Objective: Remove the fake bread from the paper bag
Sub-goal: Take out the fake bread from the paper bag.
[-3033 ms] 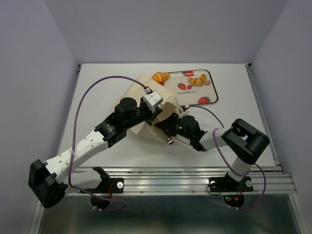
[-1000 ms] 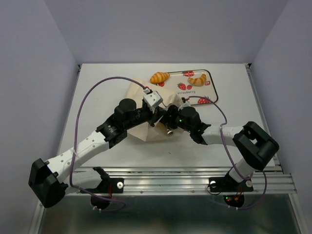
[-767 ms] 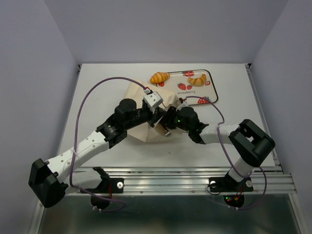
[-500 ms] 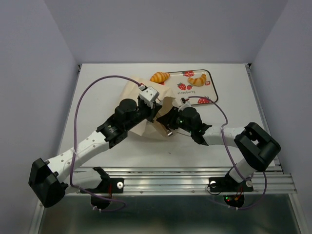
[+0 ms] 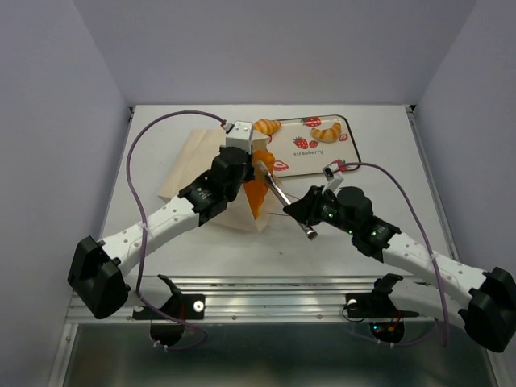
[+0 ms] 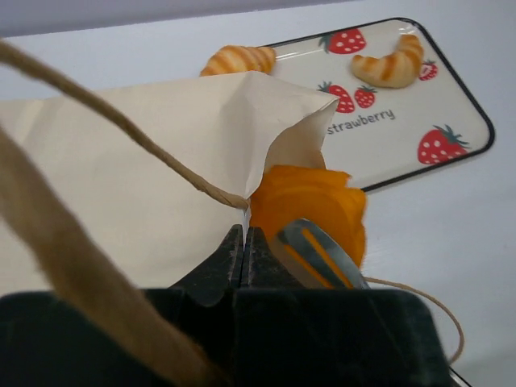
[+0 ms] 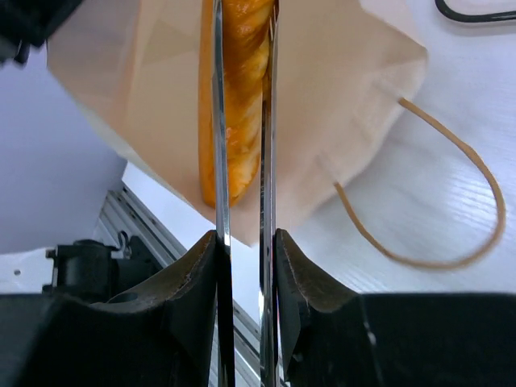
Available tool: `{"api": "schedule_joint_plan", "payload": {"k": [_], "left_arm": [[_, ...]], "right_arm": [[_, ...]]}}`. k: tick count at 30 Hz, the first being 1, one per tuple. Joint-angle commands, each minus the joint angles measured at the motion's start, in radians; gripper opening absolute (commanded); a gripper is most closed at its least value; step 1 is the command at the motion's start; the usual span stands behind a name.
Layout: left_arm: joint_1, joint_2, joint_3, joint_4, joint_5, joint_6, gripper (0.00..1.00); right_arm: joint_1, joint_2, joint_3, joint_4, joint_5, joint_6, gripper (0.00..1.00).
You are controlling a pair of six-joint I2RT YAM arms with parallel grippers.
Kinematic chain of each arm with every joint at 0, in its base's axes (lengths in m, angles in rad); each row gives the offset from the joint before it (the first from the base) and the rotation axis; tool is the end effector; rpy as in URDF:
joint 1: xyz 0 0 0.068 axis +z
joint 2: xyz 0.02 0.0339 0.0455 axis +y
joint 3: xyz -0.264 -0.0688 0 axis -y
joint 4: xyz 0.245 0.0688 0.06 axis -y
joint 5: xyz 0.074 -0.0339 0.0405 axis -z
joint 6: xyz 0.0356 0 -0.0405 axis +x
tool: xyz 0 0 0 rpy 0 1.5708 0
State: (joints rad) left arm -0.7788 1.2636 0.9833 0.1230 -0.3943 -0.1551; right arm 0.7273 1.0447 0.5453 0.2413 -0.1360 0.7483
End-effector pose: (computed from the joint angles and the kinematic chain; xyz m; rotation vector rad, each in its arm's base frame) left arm 0.2215 -0.1994 0.3383 0.2462 1.7109 -0.3511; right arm 0.1737 0.1611 0.2493 -0.0833 1.9873 1.1293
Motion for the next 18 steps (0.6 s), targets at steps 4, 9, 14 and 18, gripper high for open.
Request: {"api": "schedule_joint_plan", "payload": {"k": [4, 9, 14, 18], "left_arm": [[0.082, 0.088, 0.203, -0.178, -0.219, -0.141, 0.00], [0.197, 0.073, 0.149, -0.154, -0.140, -0.182, 0.00], [0.302, 0.045, 0.068, -0.141, -0.086, -0.196, 0.00], [0.357, 0.036, 0.028, -0.132, -0.054, -0.202, 0.00]], "right_arm": [[-0.003, -0.191, 0.133, -0.321, -0.062, -0.156, 0.01], [-0.003, -0.356, 0.188, -0.361, 0.056, -0.136, 0.01], [-0.003, -0.376, 0.312, -0.444, 0.330, -0.154, 0.01], [-0.003, -0.328, 0.389, -0.447, 0.528, -0.222, 0.01]]}}
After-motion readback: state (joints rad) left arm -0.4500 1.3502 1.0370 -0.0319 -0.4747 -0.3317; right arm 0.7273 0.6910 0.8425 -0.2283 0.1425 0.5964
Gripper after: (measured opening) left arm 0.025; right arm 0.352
